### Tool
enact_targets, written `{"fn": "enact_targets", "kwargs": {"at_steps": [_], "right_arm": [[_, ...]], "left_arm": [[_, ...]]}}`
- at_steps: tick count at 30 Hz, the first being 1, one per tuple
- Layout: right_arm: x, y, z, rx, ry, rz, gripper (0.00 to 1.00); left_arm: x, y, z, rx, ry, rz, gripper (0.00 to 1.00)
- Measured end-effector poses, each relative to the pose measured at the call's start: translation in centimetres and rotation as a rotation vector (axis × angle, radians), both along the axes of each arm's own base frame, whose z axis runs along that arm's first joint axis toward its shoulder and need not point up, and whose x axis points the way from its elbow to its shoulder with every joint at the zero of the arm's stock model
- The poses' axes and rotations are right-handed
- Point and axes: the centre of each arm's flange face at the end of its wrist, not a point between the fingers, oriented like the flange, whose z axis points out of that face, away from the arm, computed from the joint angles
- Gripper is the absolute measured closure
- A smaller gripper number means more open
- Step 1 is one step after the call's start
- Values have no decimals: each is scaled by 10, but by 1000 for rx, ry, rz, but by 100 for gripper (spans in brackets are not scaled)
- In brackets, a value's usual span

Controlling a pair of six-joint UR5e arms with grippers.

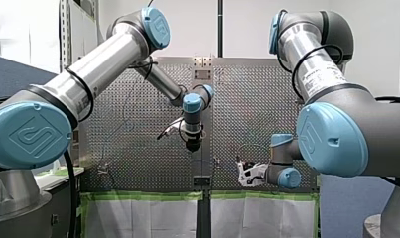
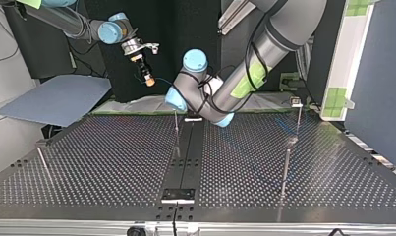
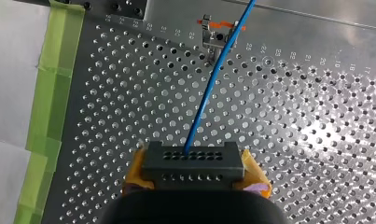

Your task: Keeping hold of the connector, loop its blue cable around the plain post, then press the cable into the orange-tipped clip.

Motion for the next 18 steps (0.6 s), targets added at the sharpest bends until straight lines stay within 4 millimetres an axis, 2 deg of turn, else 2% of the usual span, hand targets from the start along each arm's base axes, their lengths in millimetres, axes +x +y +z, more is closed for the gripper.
{"fn": "enact_targets", "kwargs": {"at_steps": [3, 11, 18], "right_arm": [[0, -1, 0, -3, -1, 0, 100], [1, -1, 1, -6, -2, 2, 100], [1, -2, 1, -7, -3, 3, 100]], "left_arm": [[1, 1, 2, 8, 19, 1, 0], [9, -8, 26, -3, 39, -1, 0], [8, -25, 21, -4, 96, -36, 0]]}}
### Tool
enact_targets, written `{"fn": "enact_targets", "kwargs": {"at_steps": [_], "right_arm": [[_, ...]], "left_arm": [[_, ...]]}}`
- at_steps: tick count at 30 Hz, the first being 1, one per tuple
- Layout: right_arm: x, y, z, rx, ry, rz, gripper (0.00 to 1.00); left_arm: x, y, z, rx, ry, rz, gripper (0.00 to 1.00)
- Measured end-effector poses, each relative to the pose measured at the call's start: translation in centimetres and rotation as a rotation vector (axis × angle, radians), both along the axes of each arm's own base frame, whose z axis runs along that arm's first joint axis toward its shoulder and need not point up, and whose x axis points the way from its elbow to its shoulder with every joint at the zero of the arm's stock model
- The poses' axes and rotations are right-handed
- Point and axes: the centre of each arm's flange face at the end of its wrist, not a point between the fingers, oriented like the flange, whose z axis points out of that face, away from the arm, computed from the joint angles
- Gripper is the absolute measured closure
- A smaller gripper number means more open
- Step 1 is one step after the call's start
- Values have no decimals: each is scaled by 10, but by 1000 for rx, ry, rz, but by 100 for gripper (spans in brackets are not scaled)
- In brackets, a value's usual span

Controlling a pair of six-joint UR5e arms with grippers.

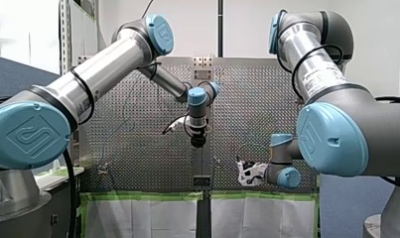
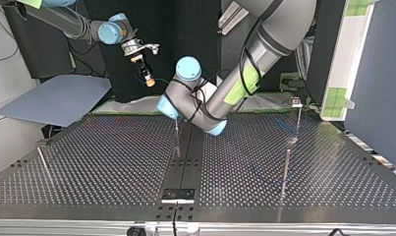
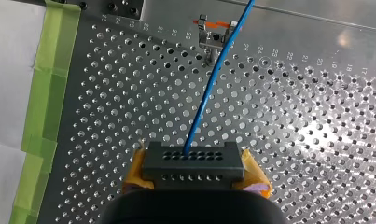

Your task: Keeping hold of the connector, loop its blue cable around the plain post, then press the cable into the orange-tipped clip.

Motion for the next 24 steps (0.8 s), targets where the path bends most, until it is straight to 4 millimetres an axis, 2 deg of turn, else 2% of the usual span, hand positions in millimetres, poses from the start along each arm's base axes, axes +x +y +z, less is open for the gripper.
{"fn": "enact_targets", "kwargs": {"at_steps": [6, 14, 24], "right_arm": [[0, 0, 0, 0, 1, 0, 100], [0, 0, 0, 1, 3, 1, 100], [0, 0, 0, 1, 5, 1, 100]], "left_arm": [[1, -8, 1, -6, 48, -21, 0], [5, -2, 14, 16, 94, -10, 0], [-2, 5, -2, 90, 204, -14, 0]]}}
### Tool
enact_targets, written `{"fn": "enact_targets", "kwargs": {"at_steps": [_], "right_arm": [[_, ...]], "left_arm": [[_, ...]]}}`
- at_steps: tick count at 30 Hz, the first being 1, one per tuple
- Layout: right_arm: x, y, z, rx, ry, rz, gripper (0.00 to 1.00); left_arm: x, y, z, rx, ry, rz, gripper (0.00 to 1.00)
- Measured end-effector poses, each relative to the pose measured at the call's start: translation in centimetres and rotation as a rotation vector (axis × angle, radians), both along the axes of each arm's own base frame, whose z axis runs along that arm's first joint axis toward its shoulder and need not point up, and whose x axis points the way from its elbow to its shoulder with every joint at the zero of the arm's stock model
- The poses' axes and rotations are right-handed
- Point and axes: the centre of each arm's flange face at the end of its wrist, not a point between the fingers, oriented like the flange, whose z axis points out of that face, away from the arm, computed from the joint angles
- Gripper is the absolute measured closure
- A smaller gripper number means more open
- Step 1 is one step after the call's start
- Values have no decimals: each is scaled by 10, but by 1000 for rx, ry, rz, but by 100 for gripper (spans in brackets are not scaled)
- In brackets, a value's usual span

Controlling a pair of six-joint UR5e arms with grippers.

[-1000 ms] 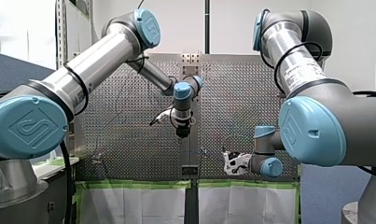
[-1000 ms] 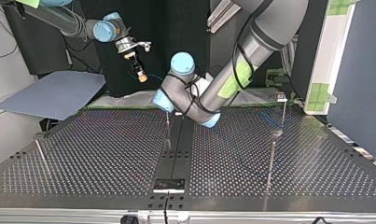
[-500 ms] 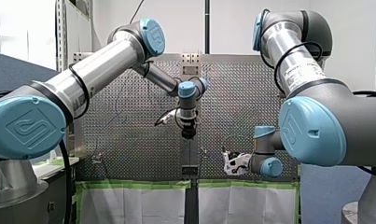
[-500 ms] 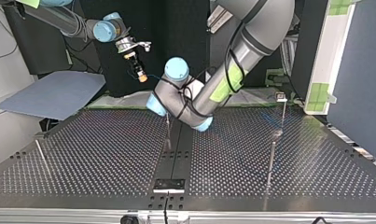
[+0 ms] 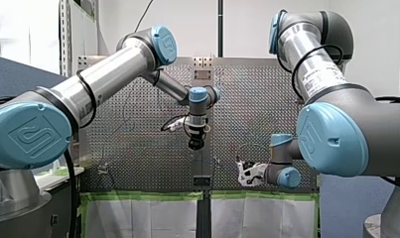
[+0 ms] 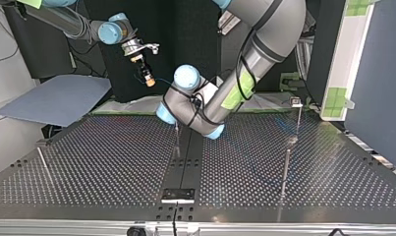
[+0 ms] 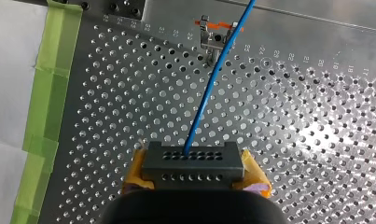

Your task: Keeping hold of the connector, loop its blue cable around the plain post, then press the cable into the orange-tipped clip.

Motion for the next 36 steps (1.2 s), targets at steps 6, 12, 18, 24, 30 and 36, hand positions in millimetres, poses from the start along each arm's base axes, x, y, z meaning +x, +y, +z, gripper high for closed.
{"fn": "enact_targets", "kwargs": {"at_steps": [6, 12, 18, 24, 30, 36], "right_arm": [[0, 0, 0, 0, 0, 0, 100], [0, 0, 0, 0, 0, 0, 100], [0, 0, 0, -1, 1, 0, 100], [1, 0, 0, -1, 1, 1, 100], [1, 0, 0, -1, 2, 2, 100], [1, 0, 0, -1, 3, 2, 100]], "left_arm": [[1, 0, -6, 9, 13, -6, 0], [7, -7, 3, -27, -8, -14, 0], [17, -13, 16, -67, -47, -6, 0], [17, -17, 2, -69, -37, -4, 0], [19, -27, -17, -85, -16, -19, 0], [32, -34, -13, -130, -58, -6, 0]]}}
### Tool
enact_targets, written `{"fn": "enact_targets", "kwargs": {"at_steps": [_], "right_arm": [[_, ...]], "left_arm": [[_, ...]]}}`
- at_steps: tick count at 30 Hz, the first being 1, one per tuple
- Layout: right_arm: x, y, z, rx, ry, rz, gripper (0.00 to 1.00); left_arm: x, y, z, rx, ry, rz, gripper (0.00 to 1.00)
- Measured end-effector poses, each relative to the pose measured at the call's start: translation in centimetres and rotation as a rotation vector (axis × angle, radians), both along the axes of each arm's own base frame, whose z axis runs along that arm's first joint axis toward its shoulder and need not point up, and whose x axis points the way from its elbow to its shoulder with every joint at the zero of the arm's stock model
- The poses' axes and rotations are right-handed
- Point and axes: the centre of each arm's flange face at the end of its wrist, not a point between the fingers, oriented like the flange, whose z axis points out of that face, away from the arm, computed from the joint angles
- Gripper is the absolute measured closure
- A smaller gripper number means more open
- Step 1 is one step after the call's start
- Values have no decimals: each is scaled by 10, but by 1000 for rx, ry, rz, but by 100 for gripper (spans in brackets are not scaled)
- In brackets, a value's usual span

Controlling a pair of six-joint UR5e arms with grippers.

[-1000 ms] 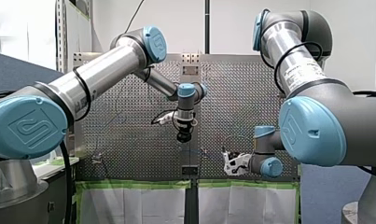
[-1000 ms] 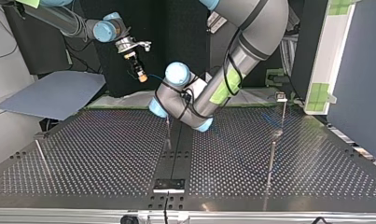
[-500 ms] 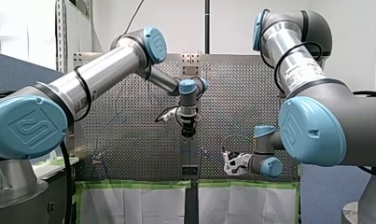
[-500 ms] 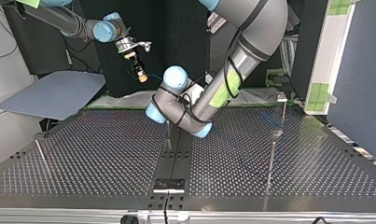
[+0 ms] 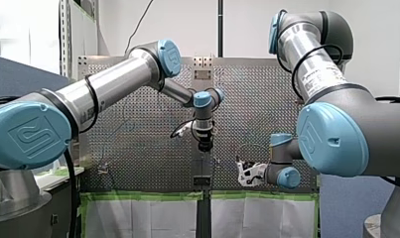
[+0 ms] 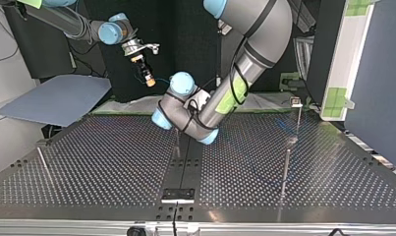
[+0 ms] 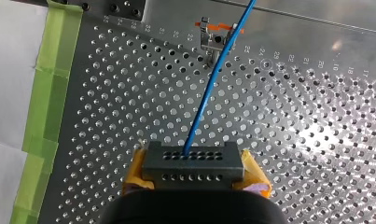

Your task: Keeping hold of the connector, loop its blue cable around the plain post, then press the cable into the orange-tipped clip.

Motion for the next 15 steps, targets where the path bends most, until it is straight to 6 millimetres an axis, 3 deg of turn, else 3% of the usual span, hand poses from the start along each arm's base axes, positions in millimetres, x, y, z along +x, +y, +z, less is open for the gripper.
{"fn": "enact_targets", "kwargs": {"at_steps": [3, 10, 15], "right_arm": [[0, 0, 0, 0, 0, 0, 100], [0, 0, 0, -1, 0, 0, 100], [0, 0, 0, -1, 1, 1, 100]], "left_arm": [[3, -1, -5, -6, -5, 6, 0], [-1, 0, -38, 21, 35, 3, 0], [4, 2, -47, 8, 20, 8, 0]]}}
